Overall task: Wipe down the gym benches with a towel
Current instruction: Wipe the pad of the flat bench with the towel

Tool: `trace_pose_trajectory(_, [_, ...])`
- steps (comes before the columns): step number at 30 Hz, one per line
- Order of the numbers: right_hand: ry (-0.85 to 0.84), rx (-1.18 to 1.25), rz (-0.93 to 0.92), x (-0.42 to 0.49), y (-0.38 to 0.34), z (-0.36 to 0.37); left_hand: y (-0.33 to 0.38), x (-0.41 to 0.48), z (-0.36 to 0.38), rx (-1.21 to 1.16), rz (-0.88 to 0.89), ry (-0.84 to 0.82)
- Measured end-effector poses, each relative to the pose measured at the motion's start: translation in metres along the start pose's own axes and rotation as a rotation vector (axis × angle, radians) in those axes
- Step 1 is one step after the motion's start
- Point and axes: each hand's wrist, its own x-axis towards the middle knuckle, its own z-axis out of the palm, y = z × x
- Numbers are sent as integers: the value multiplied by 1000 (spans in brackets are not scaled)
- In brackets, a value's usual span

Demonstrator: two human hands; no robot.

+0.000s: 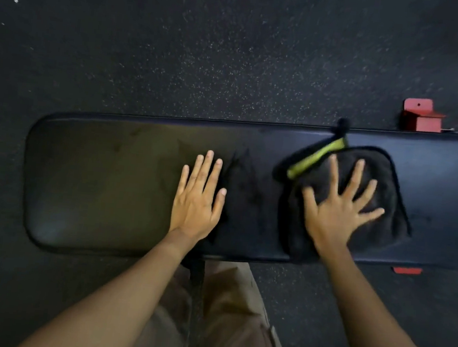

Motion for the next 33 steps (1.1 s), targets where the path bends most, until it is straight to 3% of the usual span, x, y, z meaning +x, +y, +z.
trace_pose_trajectory(2, [-19, 46, 97, 34, -37, -1, 1, 0, 0, 24, 0, -3])
trace_pose_trajectory(3, [-21, 17, 10, 38, -50, 1, 0, 0, 0, 29, 4, -1])
trace_pose_trajectory(6, [-34, -101, -475, -2, -35, 10, -1, 0, 0, 28, 5, -1])
trace_pose_trajectory(9, [-34, -181, -642, -50, 30, 9, 0, 0, 0, 29, -3, -6])
trace_pose_trajectory(11, [-44, -185, -559, -45, 60, 1, 1, 0, 0, 27, 1, -8])
trace_pose_trajectory(15, [-6, 38, 94, 18, 11, -9, 1, -1, 1, 23, 1, 0])
trace_pose_trajectory(16, [-18, 58, 159, 32, -12, -8, 1, -1, 1, 23, 4, -1])
trace_pose_trajectory(17, [-27, 44, 125, 39, -31, -4, 1, -1, 0, 25, 9, 1])
trace_pose_trajectory(19, [-25, -18, -185, 23, -49, 4, 1, -1, 0, 24, 13, 4])
trace_pose_trajectory(21, [-21, -95, -508, -18, -28, 12, 0, -1, 0, 21, 14, -3])
trace_pose_trajectory(23, [-10, -145, -631, -52, 16, 14, 1, -1, 0, 20, 15, -5])
trace_pose_trajectory(26, [-11, -162, -500, -47, 74, 1, 2, -1, 0, 21, 9, 9])
trace_pose_trajectory(30, [-2, 60, 120, 27, 46, -14, 12, -1, 1, 16, 16, 25])
trace_pose_trajectory(31, [-6, 69, 162, 42, 28, -14, 16, -2, 1, 17, 43, 12])
trace_pose_trajectory(33, [-16, 0, -17, 48, 8, -10, 28, -2, 5, 18, 94, -18])
